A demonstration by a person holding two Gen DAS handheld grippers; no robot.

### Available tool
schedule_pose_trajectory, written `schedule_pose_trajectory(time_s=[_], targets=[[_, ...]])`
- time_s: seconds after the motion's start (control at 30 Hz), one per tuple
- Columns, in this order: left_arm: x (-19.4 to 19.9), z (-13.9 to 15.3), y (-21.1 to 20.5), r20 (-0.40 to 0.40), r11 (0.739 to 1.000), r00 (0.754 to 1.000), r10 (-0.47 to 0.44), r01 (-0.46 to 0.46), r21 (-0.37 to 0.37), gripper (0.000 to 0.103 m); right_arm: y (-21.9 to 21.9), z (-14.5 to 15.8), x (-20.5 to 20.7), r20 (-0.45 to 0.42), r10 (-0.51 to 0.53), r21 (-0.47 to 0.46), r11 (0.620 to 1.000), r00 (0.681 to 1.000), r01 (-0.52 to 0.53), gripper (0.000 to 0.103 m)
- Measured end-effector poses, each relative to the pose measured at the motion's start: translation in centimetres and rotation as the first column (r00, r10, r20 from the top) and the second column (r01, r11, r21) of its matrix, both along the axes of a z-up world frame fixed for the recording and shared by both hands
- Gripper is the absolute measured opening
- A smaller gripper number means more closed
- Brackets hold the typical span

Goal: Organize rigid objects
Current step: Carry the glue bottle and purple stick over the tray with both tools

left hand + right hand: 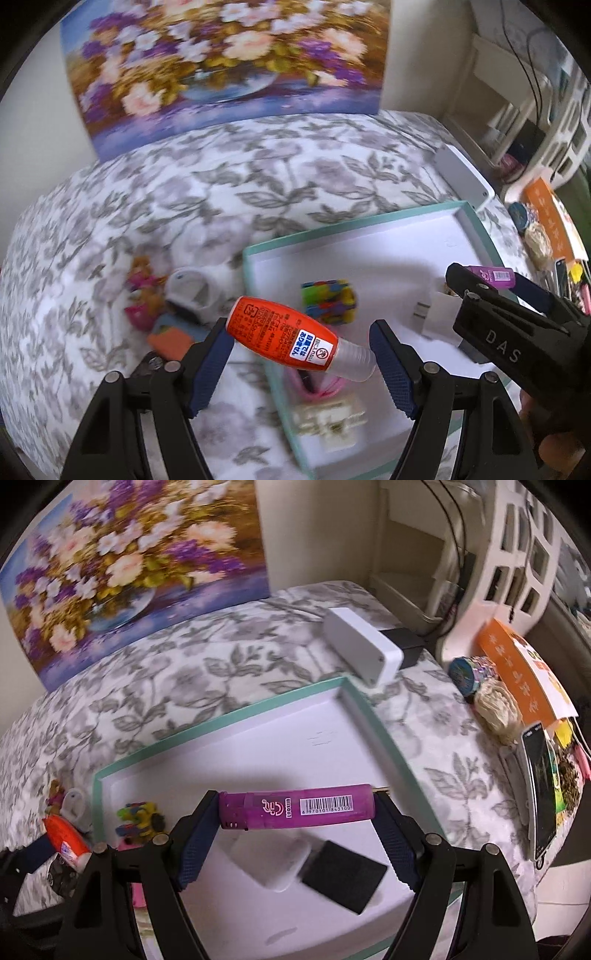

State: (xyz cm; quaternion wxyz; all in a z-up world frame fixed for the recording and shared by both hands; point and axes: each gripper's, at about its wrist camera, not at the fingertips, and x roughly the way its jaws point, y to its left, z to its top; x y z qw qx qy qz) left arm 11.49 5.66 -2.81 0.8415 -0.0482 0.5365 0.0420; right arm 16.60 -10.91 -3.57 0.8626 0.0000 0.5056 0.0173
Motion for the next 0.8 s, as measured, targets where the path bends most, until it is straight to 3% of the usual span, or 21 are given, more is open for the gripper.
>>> schedule_pose_trajectory(time_s=[0.33,0.8], targets=[[1.6,-2.8,-3.7,-0.052,0.998,0.997,-0.054,0.055,0.037,0.078,-1.1,-0.6,0.4,-0.015,-0.012,0.011,1.000,1.000,0.012,0.082],[1.1,-3.6,-3.8,-0.058,0.998,0.997,-0.046,0.048,0.035,0.078,-0.7,-0.9,0.2,-0.028,0.011,-0.003,1.000,1.000,-0.011,0.083]])
